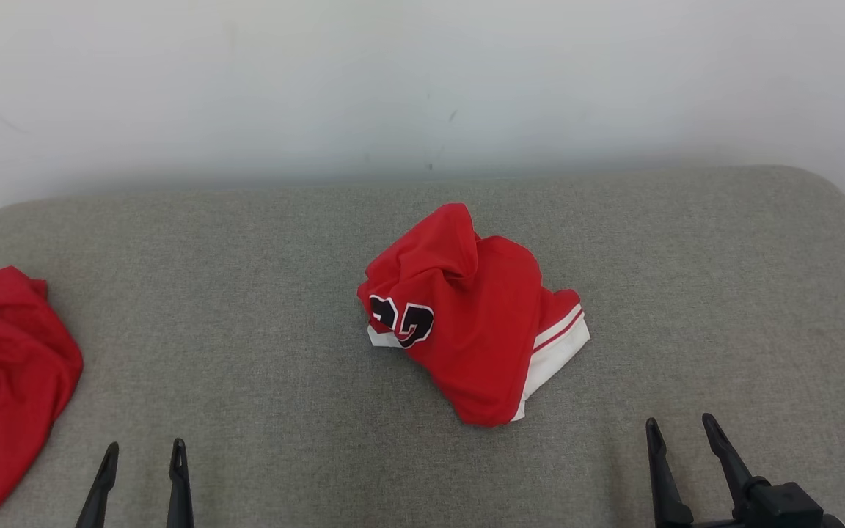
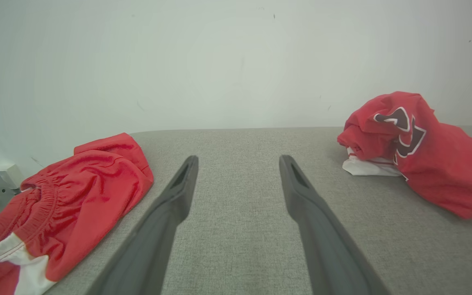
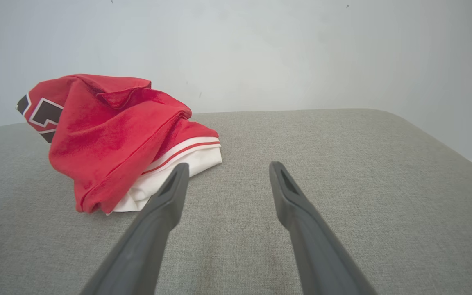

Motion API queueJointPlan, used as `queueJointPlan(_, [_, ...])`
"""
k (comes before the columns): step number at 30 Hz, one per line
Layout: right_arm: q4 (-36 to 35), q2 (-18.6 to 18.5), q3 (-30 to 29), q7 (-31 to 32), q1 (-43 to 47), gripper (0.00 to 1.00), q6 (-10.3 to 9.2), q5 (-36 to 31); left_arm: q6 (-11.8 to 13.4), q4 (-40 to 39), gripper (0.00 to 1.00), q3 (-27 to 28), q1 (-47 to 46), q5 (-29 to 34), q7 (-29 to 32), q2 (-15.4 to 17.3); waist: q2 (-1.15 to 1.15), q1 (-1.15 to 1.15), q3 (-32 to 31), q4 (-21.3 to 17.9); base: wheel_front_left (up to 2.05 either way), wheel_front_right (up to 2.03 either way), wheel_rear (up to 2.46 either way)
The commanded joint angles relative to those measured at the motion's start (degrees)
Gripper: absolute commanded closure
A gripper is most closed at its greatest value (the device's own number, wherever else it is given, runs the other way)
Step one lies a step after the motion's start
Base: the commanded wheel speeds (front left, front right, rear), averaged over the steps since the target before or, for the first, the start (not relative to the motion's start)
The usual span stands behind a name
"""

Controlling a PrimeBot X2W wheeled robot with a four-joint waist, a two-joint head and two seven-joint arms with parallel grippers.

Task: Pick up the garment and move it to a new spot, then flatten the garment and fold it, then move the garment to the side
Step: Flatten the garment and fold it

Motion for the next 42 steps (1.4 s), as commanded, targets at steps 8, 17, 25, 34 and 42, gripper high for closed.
queueJointPlan(8, [-0.14, -0.05, -0.31, -0.08, 0.48, 0.0, 0.2, -0.06, -0.55, 1.54, 0.0, 0.53, 0.54, 1.22, -0.22, -1.14, 0.0, 0.0, 0.11, 0.11, 0.0, 0.0, 0.0])
queueJointPlan(17, [-0.21, -0.05, -0.58, -0.08, 0.89, 0.0, 0.2, -0.19, -0.93, 2.21, 0.0, 0.89, 0.73, 1.73, -0.22, -1.79, 0.0, 0.0, -0.02, -0.04, 0.0, 0.0, 0.0])
queueJointPlan(25, [-0.14, -0.05, -0.55, -0.08, 1.05, 0.0, 0.2, -0.09, -0.92, 2.76, 0.0, 1.26, 0.51, 1.84, -0.22, -2.03, 0.0, 0.0, -0.35, -0.11, 0.0, 0.0, 0.0])
queueJointPlan(34, [0.08, -0.05, -0.28, -0.08, 0.9, 0.0, 0.2, -0.07, -1.01, 2.81, 0.0, 1.29, 0.84, 1.91, -0.22, -2.12, 0.0, 0.0, -0.6, -0.14, 0.0, 0.0, 0.0])
queueJointPlan(42, [0.15, -0.05, -0.17, -0.08, 1.18, 0.0, 0.2, -0.2, -1.04, 2.98, 0.0, 1.2, 0.77, 2.09, -0.22, -2.17, 0.0, 0.0, -0.71, 0.28, 0.0, 0.0, 0.0])
